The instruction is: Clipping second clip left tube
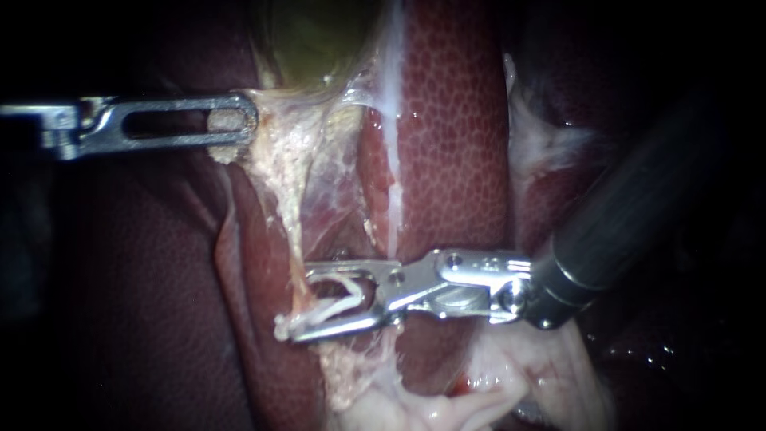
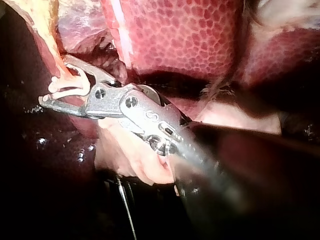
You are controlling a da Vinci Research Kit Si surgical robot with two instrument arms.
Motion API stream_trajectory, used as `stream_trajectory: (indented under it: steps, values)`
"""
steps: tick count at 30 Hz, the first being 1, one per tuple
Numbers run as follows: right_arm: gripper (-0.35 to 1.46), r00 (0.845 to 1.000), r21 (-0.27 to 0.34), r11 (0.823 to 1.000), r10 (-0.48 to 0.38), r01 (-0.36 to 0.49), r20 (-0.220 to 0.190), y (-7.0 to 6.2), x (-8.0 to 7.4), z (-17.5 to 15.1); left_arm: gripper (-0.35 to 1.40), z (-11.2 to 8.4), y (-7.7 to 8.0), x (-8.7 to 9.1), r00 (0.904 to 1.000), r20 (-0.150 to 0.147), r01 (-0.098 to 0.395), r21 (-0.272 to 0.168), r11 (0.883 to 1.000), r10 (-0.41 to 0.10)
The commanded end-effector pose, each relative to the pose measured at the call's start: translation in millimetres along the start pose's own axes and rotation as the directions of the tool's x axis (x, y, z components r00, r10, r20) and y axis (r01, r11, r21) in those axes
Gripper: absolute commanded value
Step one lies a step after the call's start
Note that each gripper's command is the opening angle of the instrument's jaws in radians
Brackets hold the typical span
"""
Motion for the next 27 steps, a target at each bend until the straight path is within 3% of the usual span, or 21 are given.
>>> stream_trajectory:
  steps: [1, 10, 19, 23, 27]
  values:
    - [0.51, 1.0, 0.003, 1.0, 0.009, -0.009, 0.002, 0.0, -0.1, 0.1, -0.35, 0.0, 0.0, 0.0, 1.0, 0.0, 0.0, 0.0, 1.0, 0.0]
    - [0.48, 0.999, 0.056, 0.998, 0.038, -0.038, -0.013, -0.8, 0.2, 1.6, -0.35, 0.1, 0.0, 0.0, 1.0, 0.001, 0.0, -0.001, 1.0, 0.0]
    - [0.42, 0.999, 0.055, 0.998, 0.045, -0.043, -0.022, -0.6, 0.3, 1.9, -0.35, 0.1, -0.1, 0.0, 1.0, 0.001, 0.0, -0.001, 1.0, 0.0]
    - [0.31, 0.998, 0.057, 0.997, 0.045, -0.044, -0.031, -0.4, 0.3, 1.9, -0.35, 0.2, -0.1, 0.0, 1.0, -0.001, 0.0, 0.001, 1.0, 0.0]
    - [0.07, 0.998, 0.058, 0.997, 0.052, -0.05, -0.031, -0.1, 0.2, 1.6, -0.35, 0.2, -0.1, 0.1, 1.0, -0.001, 0.0, 0.001, 1.0, 0.0]
